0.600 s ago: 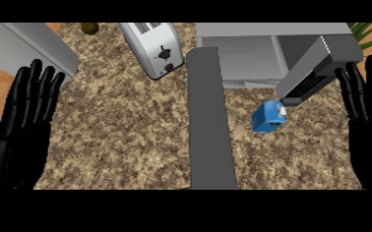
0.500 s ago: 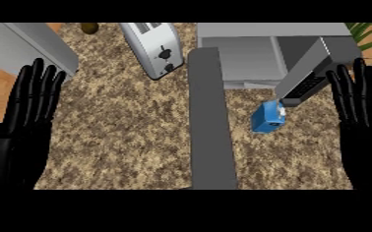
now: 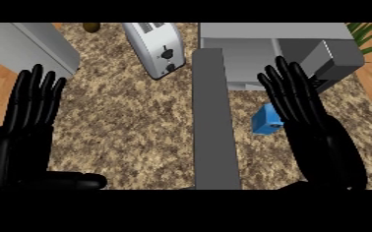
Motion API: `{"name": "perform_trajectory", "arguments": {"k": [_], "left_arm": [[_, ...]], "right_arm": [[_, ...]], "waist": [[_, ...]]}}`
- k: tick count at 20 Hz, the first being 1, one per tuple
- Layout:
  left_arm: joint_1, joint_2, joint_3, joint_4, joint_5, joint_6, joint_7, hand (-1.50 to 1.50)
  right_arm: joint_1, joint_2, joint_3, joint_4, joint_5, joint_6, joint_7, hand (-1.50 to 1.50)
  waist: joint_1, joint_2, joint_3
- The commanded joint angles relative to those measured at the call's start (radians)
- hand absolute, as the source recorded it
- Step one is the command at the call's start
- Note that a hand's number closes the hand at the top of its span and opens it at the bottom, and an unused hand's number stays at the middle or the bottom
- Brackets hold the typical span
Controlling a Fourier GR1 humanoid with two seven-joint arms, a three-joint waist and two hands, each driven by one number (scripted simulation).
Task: Pick up the milk, place it into the microwave and close the microwave
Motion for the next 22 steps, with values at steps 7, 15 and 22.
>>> {"name": "perform_trajectory", "arguments": {"k": [7, 15, 22], "left_arm": [[0.096, 0.027, 0.075, -0.098, 0.119, -0.051, 0.048, -1.50], [0.279, 0.009, 0.100, -0.065, 0.150, -0.167, -0.135, -1.50], [0.404, -0.046, 0.045, -0.122, 0.121, -0.195, -0.180, -1.50]], "right_arm": [[0.005, 0.028, 0.055, -0.038, 0.017, -0.062, 0.050, -1.50], [0.040, -0.014, 0.013, 0.052, 0.112, -0.095, -0.030, -1.50], [0.076, -0.018, -0.064, 0.161, 0.072, -0.080, -0.117, -1.50]], "waist": [[-0.008, -0.002, -0.001], [-0.006, -0.001, -0.001], [-0.004, -0.002, -0.001]]}}
